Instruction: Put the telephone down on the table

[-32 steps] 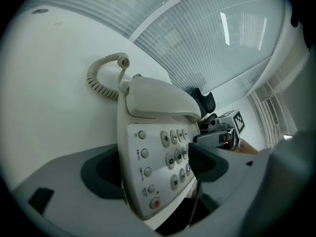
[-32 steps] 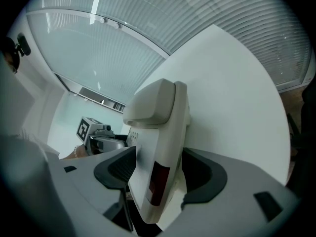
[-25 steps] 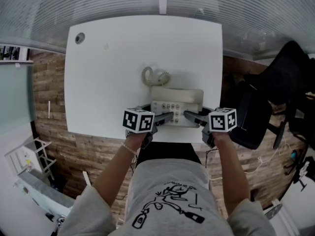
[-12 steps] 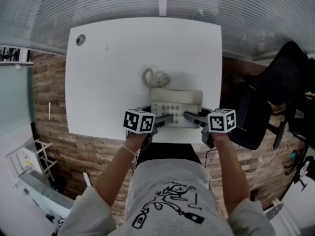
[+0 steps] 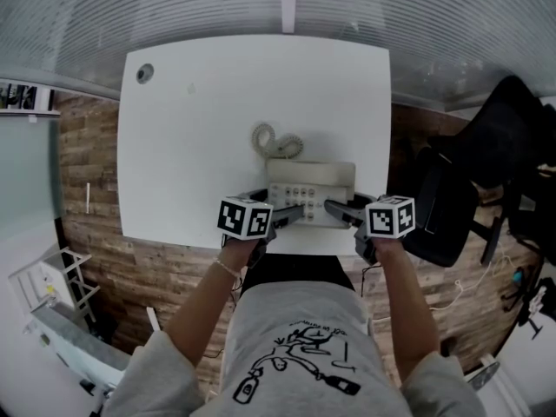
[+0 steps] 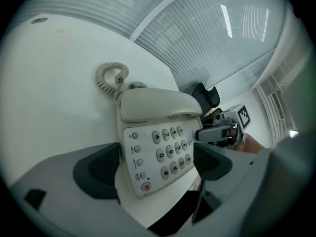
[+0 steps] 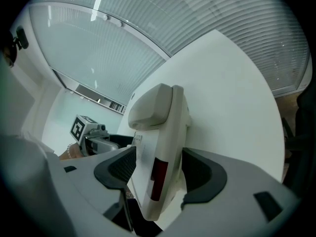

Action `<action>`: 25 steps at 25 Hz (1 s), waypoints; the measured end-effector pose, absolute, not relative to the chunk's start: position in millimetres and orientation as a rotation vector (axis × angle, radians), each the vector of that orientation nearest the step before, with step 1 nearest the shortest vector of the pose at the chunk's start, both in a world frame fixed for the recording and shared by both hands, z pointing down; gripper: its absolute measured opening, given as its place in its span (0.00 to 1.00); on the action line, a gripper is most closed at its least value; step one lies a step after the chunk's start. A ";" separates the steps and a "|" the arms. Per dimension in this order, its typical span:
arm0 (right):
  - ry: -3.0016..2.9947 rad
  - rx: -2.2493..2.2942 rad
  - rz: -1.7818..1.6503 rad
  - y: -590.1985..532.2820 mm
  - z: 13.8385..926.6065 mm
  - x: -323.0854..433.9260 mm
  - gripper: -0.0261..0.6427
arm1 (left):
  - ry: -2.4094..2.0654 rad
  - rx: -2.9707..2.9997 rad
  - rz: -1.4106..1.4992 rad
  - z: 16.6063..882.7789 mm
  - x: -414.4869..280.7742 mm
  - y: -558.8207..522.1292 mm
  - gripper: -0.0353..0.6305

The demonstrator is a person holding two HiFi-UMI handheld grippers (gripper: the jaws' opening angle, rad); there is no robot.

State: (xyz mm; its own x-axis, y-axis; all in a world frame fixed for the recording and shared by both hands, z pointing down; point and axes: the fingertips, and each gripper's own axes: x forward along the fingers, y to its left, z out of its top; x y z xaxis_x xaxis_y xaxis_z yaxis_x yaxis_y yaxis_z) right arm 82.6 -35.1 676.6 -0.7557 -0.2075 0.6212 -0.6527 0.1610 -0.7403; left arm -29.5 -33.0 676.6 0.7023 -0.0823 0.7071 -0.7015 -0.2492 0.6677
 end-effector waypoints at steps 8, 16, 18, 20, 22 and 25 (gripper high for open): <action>-2.080 0.899 1.499 -42.4 665.6 93.0 0.49 | -0.637 1.771 0.645 663.6 -34.5 -37.0 0.74; -2.125 1.004 1.234 -48.2 627.2 112.0 0.45 | -0.723 1.921 0.645 616.9 -37.5 -47.3 0.72; -2.150 1.018 1.157 -49.8 611.1 111.0 0.42 | -0.746 1.980 0.622 598.6 -35.0 -50.7 0.68; -2.188 1.036 1.074 -53.5 591.0 107.7 0.39 | -0.755 2.021 0.542 577.8 -30.8 -55.8 0.59; -2.245 1.052 0.983 -57.9 567.4 101.9 0.35 | -0.766 2.063 0.473 558.0 -27.5 -60.6 0.47; -2.338 1.083 0.843 -62.9 527.3 92.8 0.29 | -0.783 2.127 0.405 528.0 -22.7 -65.2 0.39</action>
